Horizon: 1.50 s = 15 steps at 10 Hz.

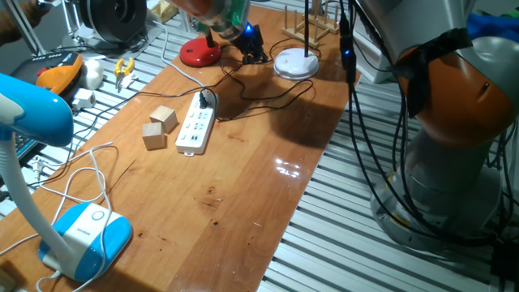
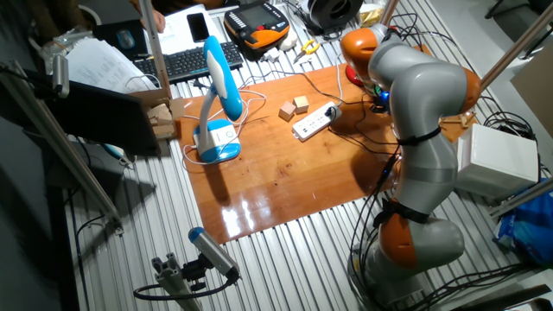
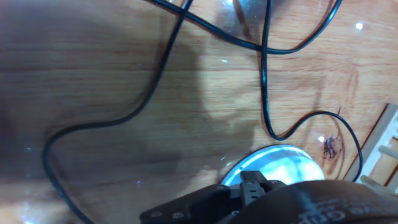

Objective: Plug in the power cord of the desk lamp, turn on the socket, and light up the desk lamp

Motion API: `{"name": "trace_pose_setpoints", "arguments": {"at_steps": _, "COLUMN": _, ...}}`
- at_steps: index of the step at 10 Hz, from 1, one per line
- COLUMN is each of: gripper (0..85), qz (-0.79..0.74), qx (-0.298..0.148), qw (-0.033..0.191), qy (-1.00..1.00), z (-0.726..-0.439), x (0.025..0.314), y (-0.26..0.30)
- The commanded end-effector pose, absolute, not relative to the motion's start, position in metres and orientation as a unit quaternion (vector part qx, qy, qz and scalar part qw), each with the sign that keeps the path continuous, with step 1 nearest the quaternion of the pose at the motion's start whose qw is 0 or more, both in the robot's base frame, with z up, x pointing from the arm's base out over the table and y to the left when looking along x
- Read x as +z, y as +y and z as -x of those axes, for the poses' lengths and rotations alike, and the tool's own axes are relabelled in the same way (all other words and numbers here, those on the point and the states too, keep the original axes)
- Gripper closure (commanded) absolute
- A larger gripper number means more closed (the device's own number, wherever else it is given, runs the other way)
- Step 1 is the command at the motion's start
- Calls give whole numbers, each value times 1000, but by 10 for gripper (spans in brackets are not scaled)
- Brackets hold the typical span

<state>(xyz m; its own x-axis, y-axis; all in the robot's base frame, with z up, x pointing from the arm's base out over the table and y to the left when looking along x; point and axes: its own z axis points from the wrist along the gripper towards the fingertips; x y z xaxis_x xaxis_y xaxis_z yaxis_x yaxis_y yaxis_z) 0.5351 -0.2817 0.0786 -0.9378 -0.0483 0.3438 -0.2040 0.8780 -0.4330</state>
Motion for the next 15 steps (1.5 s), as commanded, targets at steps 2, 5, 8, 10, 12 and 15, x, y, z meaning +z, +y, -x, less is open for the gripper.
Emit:
{"name": "trace_pose_setpoints", "arguments": {"at_steps": 2, "gripper": 850, "qz": -60, "qx": 239, "qw": 158, "qy": -956, "z": -533, "x": 77, "y": -277}}
{"name": "trace_pose_setpoints", "arguments": {"at_steps": 5, "gripper": 850, "qz": -55, "qx": 234, "qw": 157, "qy": -958, "z": -527, "x": 76, "y": -268}}
{"name": "trace_pose_setpoints", "arguments": {"at_steps": 8, "gripper": 850, "qz": -59, "qx": 237, "qw": 155, "qy": -957, "z": -526, "x": 81, "y": -272}}
{"name": "trace_pose_setpoints", "arguments": {"at_steps": 10, "gripper": 850, "qz": -58, "qx": 237, "qw": 158, "qy": -957, "z": -527, "x": 82, "y": -273}}
{"name": "trace_pose_setpoints", "arguments": {"at_steps": 12, "gripper": 850, "qz": -58, "qx": 230, "qw": 159, "qy": -958, "z": -526, "x": 82, "y": -272}}
{"name": "trace_pose_setpoints", "arguments": {"at_steps": 15, "gripper": 850, "qz": -55, "qx": 232, "qw": 165, "qy": -957, "z": -527, "x": 83, "y": -271}}
